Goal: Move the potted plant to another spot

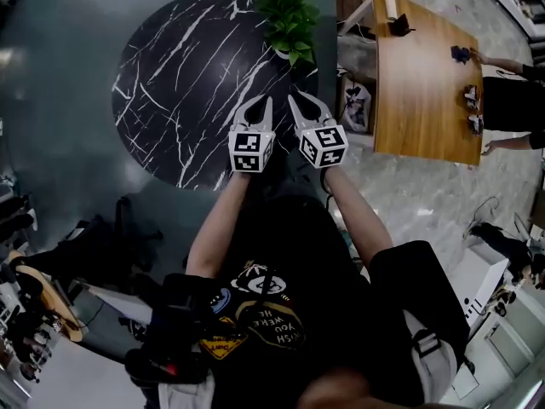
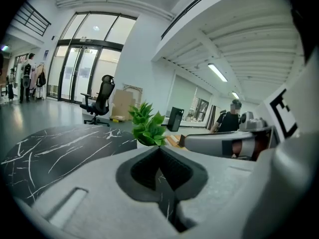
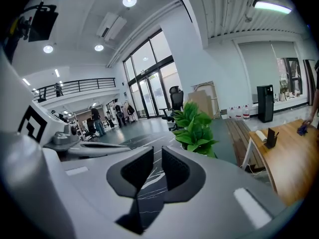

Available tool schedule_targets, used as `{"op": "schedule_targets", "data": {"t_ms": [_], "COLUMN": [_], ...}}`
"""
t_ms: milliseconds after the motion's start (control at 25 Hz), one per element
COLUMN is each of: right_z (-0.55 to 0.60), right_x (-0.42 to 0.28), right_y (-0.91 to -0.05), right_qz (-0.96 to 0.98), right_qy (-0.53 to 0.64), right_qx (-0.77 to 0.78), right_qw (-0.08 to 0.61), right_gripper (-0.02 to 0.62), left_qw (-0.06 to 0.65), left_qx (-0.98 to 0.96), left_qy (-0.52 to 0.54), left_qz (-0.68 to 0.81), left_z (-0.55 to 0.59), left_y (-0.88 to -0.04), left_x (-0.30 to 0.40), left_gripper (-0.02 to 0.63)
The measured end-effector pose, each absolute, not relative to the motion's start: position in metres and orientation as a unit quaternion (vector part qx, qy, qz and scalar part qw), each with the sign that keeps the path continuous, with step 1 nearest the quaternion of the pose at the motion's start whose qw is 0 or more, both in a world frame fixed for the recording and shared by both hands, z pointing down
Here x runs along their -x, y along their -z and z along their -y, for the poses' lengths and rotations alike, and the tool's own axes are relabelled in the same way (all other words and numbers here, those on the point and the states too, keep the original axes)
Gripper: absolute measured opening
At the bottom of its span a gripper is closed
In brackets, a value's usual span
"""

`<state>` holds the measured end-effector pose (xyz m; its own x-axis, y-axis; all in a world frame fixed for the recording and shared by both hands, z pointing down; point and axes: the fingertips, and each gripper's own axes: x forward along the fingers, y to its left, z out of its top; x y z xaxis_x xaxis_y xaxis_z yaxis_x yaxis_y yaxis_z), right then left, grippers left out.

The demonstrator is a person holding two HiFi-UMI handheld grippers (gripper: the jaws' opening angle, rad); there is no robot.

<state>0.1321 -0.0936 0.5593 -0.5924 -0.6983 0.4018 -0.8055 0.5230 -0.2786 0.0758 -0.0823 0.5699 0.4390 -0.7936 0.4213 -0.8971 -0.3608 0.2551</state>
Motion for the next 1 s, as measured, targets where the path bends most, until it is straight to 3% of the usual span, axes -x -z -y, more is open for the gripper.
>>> {"op": "schedule_targets", "data": {"t_ms": [200, 440, 600, 800, 960, 1000], "right_z": [0.151, 0.207, 0.232, 0.258, 0.273, 0.275], "right_x": [-0.128, -0.132, -0.128, -0.134, -0.137, -0.138], "right_y": [-0.624, -0.711, -0.754, -0.768, -0.772, -0.772], "right_qz": [0.856, 0.822, 0.806, 0.791, 0.779, 0.776], "right_qy": [-0.211, -0.217, -0.207, -0.195, -0.189, -0.184], "right_qx": [-0.451, -0.490, -0.495, -0.519, -0.540, -0.545], "right_qw": [0.141, 0.192, 0.248, 0.259, 0.258, 0.258], "right_gripper": [0.214, 0.474, 0.509, 0.523, 0.513, 0.477], "left_qw": [0.225, 0.243, 0.264, 0.265, 0.260, 0.262], "left_qx": [-0.805, -0.797, -0.790, -0.791, -0.793, -0.791], "left_qy": [-0.126, -0.123, -0.125, -0.132, -0.128, -0.126], "left_qz": [0.534, 0.540, 0.539, 0.535, 0.536, 0.538], "left_z": [0.124, 0.143, 0.146, 0.149, 0.157, 0.158], "left_y": [-0.603, -0.630, -0.654, -0.668, -0.667, -0.667], "left_x": [-0.062, -0.041, -0.023, -0.018, -0.013, -0.011], "left_gripper": [0.005, 0.005, 0.005, 0.005, 0.005, 0.005]}}
